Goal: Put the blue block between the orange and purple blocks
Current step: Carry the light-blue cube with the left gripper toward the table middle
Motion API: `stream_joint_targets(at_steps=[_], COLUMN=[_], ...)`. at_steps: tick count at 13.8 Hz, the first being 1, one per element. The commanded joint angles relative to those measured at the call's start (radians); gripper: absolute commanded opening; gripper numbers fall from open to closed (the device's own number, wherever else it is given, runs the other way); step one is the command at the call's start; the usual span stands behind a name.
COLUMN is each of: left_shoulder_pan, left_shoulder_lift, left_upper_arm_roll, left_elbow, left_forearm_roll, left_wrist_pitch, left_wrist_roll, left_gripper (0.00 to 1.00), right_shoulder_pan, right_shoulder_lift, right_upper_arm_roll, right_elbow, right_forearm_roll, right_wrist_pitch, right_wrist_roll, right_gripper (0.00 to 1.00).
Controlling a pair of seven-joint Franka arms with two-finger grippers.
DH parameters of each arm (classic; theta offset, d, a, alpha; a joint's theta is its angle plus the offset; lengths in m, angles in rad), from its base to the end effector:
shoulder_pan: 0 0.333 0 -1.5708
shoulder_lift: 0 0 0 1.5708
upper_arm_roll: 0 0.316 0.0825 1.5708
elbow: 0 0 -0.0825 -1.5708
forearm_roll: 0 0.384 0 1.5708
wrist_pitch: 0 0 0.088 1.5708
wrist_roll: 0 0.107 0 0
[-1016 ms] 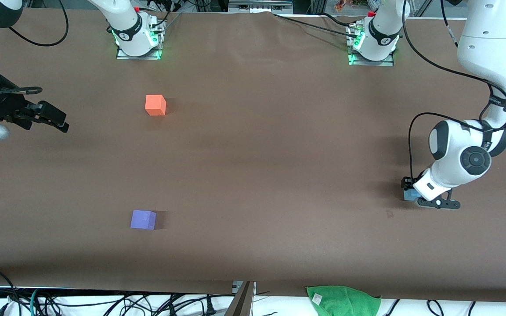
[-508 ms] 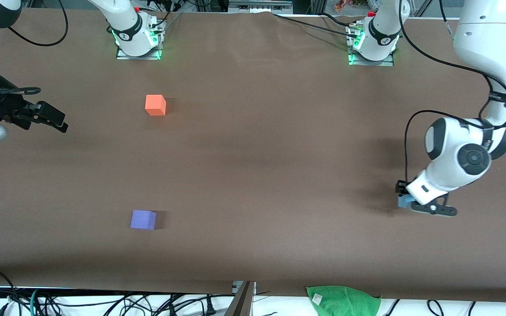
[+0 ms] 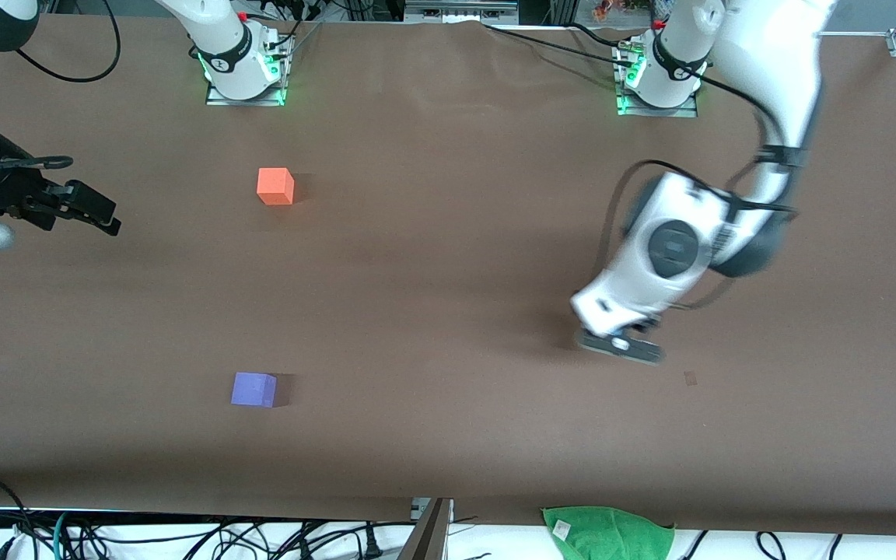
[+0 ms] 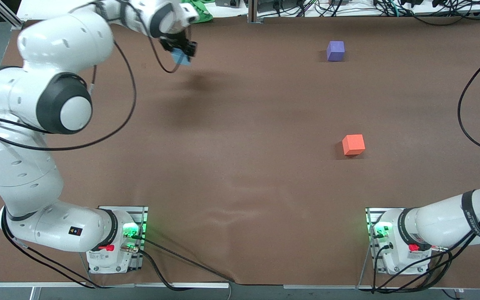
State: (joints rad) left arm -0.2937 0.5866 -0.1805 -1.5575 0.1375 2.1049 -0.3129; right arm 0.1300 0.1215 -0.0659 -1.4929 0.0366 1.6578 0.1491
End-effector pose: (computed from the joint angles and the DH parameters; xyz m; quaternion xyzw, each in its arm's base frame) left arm 0.6293 -0.2955 0.3063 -0.9946 0.1023 0.0097 0.0134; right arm 0.5983 0.0445 0.5995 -0.9987 0.0433 -0.0202 0.0165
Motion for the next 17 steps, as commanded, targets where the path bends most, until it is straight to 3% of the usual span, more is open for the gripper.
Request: stream_joint_targets(at_steps=[1,5,10,15,16,17], left_shoulder_pan=[-0.143,-0.206,-0.257,-0.309,-0.311,-0.312], left_shoulder_lift=[0.082,0.176,0.212,0.226,0.225,0.223], left_upper_arm_roll=[0.013,0.013,0.009,0.009,0.009,0.009], left_elbow=[0.037,0.033,0.02,0.022,0.022,0.022], left_forearm_roll=[-0.004,-0.015,-0.019,-0.073,-0.073,-0.078], left_wrist_pitch=[0.056,0.295,0.358,0.415,0.418,0.42], left_wrist_roll=[-0.162,-0.224,-0.319,-0.338,-0.339,-0.347], left_gripper=[0.06,0.12,0.21,0.2,0.34,0.99], right_shoulder_pan=[-0.009,-0.013,-0.033,-0.044,-0.044,-0.041], right_shoulder_lift=[0.009,0.015,0.024,0.053,0.061,0.063], right_upper_arm_roll=[0.003,0.0,0.0,-0.002,0.0,0.001], right_elbow=[0.01,0.008,0.008,0.01,0.01,0.008], right_forearm_roll=[0.016,0.014,0.019,0.022,0.014,0.014], right_wrist_pitch=[-0.003,-0.006,0.0,0.014,0.017,0.019], right_wrist_roll=[-0.014,-0.014,-0.011,-0.014,-0.013,-0.013], right_gripper=[0.99,0.99,0.99,0.99,0.99,0.99])
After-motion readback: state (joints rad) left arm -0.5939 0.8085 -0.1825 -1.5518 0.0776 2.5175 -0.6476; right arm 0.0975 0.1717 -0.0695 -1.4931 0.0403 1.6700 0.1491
